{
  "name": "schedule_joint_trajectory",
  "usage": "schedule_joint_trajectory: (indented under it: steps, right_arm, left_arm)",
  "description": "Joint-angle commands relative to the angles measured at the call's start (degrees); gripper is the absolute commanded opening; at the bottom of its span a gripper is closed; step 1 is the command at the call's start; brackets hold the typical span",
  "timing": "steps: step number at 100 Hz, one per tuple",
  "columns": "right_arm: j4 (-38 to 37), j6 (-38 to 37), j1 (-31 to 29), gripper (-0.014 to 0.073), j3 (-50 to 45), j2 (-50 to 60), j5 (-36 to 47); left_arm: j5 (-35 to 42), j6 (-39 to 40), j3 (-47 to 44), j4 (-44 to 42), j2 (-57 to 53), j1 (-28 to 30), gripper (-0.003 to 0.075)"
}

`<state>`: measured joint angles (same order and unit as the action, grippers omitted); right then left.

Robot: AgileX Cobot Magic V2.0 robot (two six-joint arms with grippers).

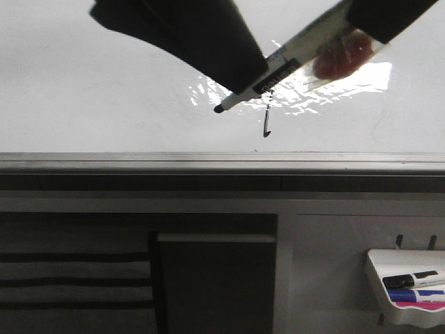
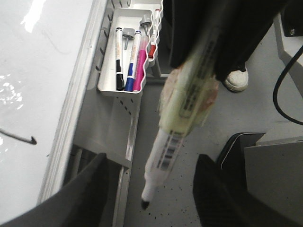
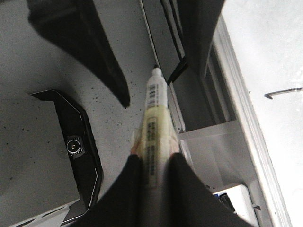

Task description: Write number 9 on whiteboard

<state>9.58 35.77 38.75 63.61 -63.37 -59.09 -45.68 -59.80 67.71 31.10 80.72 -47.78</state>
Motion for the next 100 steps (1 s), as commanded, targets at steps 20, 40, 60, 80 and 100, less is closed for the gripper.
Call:
schedule_joint_trajectory:
  steps: [20, 40, 60, 80, 100]
  right_arm:
    - [0.4, 0.7, 0.0, -0.0045, 1.9, 1.2, 2.7]
    - [0.4, 0.7, 0.0, -0.0045, 1.9, 1.2, 2.7]
    - [0.4, 0.7, 0.0, -0.0045, 1.9, 1.2, 2.7]
    - [0.4, 0.7, 0.0, -0.0045, 1.9, 1.2, 2.7]
    - [0.4, 0.7, 0.0, -0.0045, 1.9, 1.2, 2.5]
  left_arm:
    - [2.4, -1.4, 2.6, 2.5, 1.6, -1.5, 0.0363]
    - [2.3, -1.4, 3.0, 2.8, 1.5, -1.5, 0.0352]
    - [1.6, -1.4, 4.7, 3.8, 1.5, -1.5, 0.0279]
    - [0.4, -1.4, 4.7, 3.3, 1.6, -1.5, 0.0193]
    - [0.4, -1.4, 4.7, 2.9, 1.6, -1.5, 0.0122]
